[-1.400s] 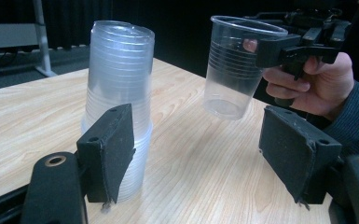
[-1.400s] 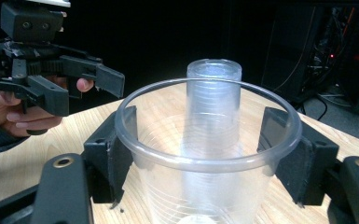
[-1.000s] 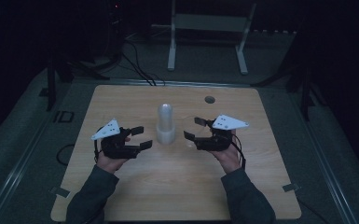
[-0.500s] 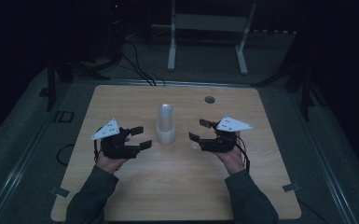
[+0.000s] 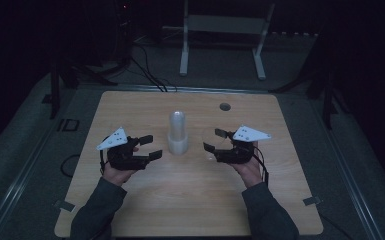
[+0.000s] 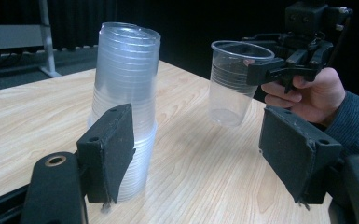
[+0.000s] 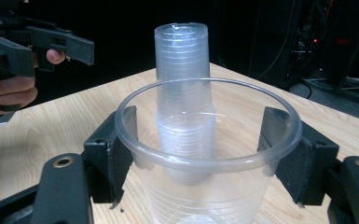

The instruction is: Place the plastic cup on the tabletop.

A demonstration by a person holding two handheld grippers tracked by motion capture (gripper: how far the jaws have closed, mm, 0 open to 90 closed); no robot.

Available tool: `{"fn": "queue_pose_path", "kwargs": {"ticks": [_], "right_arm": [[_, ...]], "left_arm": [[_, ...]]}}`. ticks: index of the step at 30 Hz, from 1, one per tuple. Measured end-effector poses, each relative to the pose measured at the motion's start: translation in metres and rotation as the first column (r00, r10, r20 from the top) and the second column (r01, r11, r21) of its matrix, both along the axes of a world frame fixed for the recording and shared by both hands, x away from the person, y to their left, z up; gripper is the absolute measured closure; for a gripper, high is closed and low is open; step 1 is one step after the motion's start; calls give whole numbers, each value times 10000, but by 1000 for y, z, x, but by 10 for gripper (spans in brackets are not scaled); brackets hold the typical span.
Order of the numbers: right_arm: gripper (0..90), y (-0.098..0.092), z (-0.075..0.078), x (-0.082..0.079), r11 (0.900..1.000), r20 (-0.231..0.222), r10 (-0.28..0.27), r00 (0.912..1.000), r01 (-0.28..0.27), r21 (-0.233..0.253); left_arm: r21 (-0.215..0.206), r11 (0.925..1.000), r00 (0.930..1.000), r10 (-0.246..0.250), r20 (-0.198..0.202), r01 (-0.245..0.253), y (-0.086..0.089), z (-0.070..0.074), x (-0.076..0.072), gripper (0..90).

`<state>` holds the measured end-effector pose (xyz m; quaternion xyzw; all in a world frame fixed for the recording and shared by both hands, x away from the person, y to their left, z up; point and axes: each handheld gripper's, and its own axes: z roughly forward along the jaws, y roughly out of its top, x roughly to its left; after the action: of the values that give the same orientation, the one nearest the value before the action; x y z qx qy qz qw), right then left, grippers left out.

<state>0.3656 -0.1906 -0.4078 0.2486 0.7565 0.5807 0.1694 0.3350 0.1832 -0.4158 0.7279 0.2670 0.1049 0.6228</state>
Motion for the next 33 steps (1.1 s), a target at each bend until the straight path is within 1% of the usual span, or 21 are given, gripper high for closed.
{"fn": "queue_pose_path", "kwargs": {"ticks": [22, 29, 33], "right_arm": [[281, -13, -15, 2, 9994, -328, -344, 9989, 341, -116], [281, -16, -18, 3, 9989, -372, -447, 9983, 441, -149], [281, -16, -21, 4, 9982, -412, -536, 9977, 524, -284]], "left_arm": [[-9, 10000, 10000, -1, 4, 1, 0, 0, 0, 265], [-2, 10000, 10000, -5, 2, 5, -1, 0, 0, 265], [6, 10000, 10000, -9, 17, 9, 0, 1, -1, 265]]}}
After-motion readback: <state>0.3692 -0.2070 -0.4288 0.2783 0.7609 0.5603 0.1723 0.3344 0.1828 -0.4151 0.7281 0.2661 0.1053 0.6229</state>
